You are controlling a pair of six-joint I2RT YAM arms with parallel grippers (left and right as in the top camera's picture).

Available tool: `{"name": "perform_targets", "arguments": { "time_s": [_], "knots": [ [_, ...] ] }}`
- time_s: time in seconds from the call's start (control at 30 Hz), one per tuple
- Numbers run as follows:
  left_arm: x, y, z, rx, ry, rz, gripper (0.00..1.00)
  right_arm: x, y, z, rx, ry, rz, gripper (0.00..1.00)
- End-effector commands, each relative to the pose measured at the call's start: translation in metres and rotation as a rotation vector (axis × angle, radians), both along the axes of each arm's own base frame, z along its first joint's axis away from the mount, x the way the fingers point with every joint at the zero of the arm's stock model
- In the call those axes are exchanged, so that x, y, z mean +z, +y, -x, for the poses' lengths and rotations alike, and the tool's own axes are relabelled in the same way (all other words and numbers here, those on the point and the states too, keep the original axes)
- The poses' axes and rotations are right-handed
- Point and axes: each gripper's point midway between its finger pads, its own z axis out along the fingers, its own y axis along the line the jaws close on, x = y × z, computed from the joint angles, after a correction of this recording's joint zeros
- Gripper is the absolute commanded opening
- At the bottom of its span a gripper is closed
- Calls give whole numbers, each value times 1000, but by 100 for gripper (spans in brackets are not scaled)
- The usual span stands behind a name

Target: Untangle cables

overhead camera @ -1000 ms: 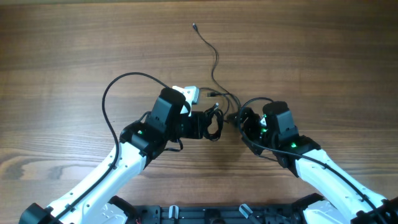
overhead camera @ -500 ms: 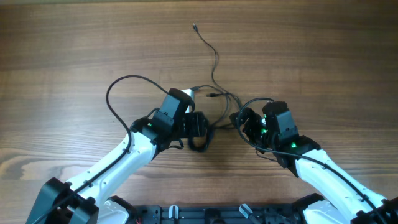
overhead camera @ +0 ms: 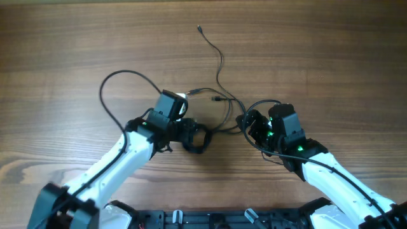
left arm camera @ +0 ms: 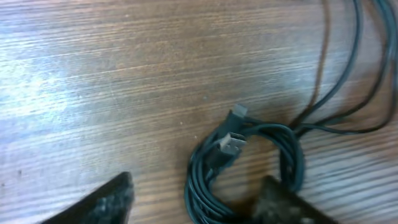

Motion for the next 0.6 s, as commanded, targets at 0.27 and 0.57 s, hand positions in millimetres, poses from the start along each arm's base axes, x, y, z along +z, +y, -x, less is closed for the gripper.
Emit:
{"name": "perform_targets", "arguments": {
  "time_s": [0.27,0.57],
  "knots": [
    [-62,-15,6,-283,92,-57,14,-2,-3,-1,-4,-8,22,100],
    [-18,-27,3,103,166,148,4,39,53,13,474,-253,-133,96]
  ]
}}
